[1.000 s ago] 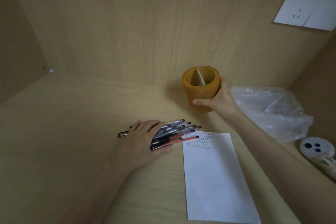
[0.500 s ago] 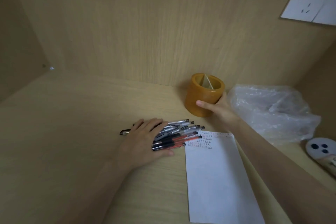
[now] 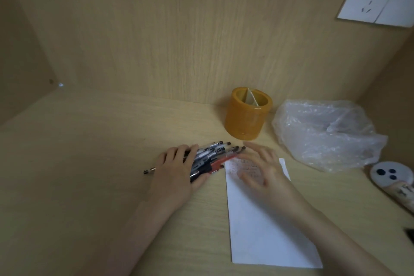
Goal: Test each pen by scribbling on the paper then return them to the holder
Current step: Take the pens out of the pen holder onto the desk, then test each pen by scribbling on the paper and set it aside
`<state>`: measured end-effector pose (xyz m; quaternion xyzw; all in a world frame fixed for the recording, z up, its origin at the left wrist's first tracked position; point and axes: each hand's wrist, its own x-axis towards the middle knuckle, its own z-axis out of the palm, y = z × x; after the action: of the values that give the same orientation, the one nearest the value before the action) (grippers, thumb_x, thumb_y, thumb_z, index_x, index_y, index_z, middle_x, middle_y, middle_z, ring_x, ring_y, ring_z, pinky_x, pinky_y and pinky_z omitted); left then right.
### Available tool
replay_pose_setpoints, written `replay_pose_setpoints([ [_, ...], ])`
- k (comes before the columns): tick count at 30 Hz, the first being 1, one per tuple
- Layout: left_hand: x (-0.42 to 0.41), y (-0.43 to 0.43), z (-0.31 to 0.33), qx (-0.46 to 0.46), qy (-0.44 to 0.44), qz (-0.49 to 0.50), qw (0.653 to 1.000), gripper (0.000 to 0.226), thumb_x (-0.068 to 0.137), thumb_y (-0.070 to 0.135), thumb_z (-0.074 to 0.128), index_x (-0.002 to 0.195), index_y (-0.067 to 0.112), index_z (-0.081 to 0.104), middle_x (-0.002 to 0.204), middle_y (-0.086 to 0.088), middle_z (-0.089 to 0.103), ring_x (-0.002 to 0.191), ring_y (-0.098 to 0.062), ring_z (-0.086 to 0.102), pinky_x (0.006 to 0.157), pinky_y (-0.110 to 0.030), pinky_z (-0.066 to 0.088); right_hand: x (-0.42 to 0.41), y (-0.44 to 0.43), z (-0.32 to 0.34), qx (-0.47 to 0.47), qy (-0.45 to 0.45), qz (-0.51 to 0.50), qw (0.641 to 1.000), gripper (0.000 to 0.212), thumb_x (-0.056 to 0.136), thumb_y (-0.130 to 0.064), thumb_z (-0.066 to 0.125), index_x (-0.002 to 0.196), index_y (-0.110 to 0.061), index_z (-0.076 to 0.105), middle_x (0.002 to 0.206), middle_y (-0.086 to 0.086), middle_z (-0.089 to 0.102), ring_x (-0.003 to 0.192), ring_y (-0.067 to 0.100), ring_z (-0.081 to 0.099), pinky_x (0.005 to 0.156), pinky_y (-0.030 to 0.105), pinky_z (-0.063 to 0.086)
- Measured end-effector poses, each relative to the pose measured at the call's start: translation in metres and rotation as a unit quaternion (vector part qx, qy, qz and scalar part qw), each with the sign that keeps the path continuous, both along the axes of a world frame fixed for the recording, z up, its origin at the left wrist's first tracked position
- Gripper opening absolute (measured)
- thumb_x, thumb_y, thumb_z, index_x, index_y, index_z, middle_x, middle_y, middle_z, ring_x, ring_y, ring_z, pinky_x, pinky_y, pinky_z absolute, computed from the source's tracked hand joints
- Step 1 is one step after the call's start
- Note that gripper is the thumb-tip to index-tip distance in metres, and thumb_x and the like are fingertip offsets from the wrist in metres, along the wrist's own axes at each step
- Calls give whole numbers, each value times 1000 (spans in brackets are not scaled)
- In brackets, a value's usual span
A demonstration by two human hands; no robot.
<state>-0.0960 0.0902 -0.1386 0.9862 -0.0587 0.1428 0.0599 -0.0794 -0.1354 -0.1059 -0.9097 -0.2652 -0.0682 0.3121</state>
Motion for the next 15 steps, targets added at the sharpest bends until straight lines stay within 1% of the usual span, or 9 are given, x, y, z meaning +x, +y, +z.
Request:
replay_pose_setpoints([
  [2, -4, -6, -2, 11, -6, 53, 998, 74, 83, 61, 21, 128, 11, 52, 110, -9, 60, 96, -28, 57, 81, -42, 47, -10, -2, -12, -67, 13, 27, 997, 55, 85, -61, 41, 130, -32, 52, 148, -15, 25, 136, 0, 15, 111, 12, 7],
  [3, -6, -8, -2, 12, 4, 83, 996, 75, 84, 61, 20, 129, 9, 50, 110, -11, 59, 95, -29, 56, 80, -42, 46, -15, -3, -17, -100, 21, 29, 994, 63, 84, -68, 34, 134, -33, 49, 152, -16, 19, 140, 3, 10, 112, 16, 5],
  [5, -10, -10, 0, 13, 26, 146, 989, 75, 87, 60, 16, 134, 8, 42, 117, -13, 54, 101, -30, 51, 84, -42, 42, -21, -5, -22, -149, 21, 28, 988, 75, 82, -75, 20, 141, -33, 40, 156, -17, 6, 143, 7, 2, 111, 15, -4],
  [7, -12, -10, 3, 10, 47, 195, 980, 75, 86, 59, 15, 138, 8, 34, 123, -14, 49, 106, -30, 47, 89, -41, 37, -28, -7, -24, -170, 14, 34, 985, 83, 80, -78, 9, 144, -32, 35, 155, -18, -2, 143, 3, -3, 109, 12, -10],
  [9, -10, -10, 3, 25, 65, 236, 969, 74, 88, 59, 16, 141, 8, 26, 128, -13, 44, 112, -31, 43, 93, -40, 34, -33, -9, -26, -186, 20, 38, 982, 85, 79, -79, 6, 146, -33, 31, 155, -20, -6, 140, -2, -7, 107, 9, -13],
  [11, -6, -9, 3, 4, 76, 269, 960, 76, 88, 60, 20, 141, 6, 25, 128, -15, 43, 113, -32, 42, 94, -42, 34, -37, -12, -27, -192, 30, 42, 980, 85, 80, -79, 5, 146, -33, 30, 155, -21, -4, 141, -2, -5, 108, 9, -12],
  [13, -4, -10, 5, -38, 63, 284, 956, 77, 87, 59, 26, 140, 3, 28, 128, -18, 44, 113, -35, 42, 93, -45, 35, -38, -15, -28, -193, 51, 45, 979, 83, 80, -79, 5, 147, -35, 25, 155, -22, -2, 143, -2, -3, 111, 11, -8],
  [15, -1, -12, 6, -65, 82, 285, 953, 81, 88, 61, 27, 142, 1, 18, 138, -19, 34, 122, -36, 34, 99, -47, 29, -38, -19, -28, -183, 76, 54, 979, 83, 78, -80, 6, 147, -37, 22, 155, -24, 2, 143, -4, -2, 115, 15, -2],
])
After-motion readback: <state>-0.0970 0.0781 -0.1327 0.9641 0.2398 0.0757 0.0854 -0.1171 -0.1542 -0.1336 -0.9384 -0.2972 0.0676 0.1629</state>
